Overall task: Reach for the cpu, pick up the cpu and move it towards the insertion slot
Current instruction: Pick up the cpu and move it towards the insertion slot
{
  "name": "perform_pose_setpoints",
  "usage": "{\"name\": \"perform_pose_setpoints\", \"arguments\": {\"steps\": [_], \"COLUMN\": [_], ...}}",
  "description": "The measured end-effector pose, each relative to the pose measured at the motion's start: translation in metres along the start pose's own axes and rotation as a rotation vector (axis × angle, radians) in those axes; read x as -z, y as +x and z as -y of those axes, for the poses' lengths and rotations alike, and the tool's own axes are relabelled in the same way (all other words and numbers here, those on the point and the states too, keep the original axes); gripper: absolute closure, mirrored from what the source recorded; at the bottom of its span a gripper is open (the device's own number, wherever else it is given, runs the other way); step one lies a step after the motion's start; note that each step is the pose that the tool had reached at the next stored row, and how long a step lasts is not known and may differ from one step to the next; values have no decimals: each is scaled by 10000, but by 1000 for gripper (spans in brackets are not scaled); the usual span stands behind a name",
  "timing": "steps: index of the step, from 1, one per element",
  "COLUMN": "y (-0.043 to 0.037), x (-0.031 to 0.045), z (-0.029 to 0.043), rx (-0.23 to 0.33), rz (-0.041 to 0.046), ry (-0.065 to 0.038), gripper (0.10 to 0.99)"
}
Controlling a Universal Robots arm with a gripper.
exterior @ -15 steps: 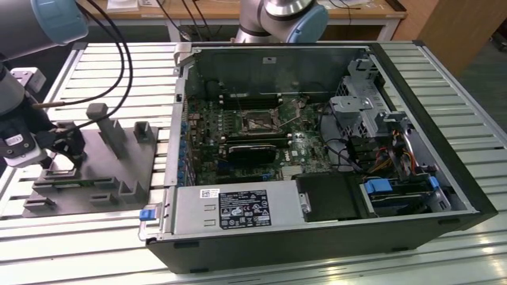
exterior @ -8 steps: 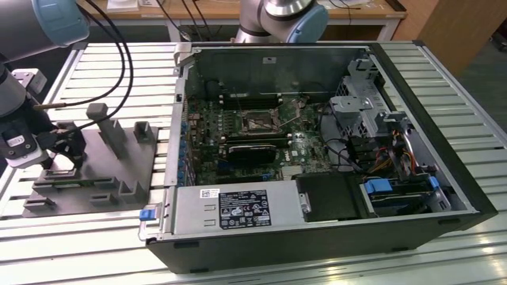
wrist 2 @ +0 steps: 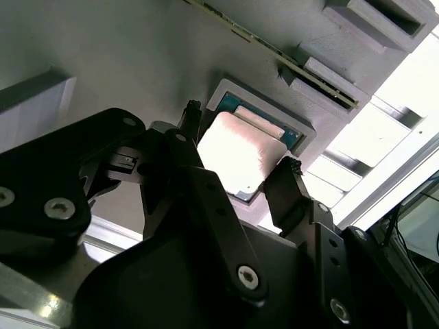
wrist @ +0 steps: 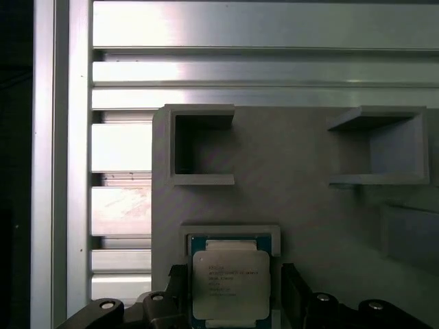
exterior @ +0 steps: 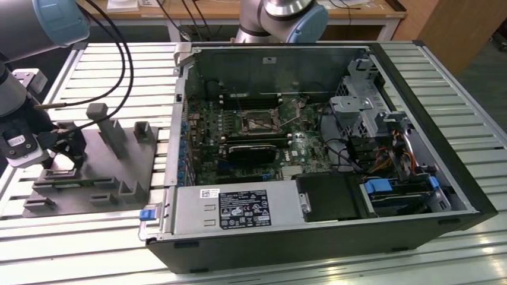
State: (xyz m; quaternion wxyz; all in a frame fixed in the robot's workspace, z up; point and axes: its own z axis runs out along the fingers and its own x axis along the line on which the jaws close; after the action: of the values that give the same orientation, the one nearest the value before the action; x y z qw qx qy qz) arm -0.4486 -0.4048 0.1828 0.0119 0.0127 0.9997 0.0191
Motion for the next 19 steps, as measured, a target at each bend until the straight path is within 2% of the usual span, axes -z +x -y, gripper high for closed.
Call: {"name": "perform_pose_setpoints", "arguments": {"steps": [5, 7, 14, 19], "y": [0, 0, 0, -2], "x": [0, 1, 2, 76], "z": [0, 0, 0, -3], "rx": [0, 1, 1, 1], "rz": [-1, -2, 0, 0], "ry": [1, 1, 0, 0], "gripper": [455, 545, 545, 545]}}
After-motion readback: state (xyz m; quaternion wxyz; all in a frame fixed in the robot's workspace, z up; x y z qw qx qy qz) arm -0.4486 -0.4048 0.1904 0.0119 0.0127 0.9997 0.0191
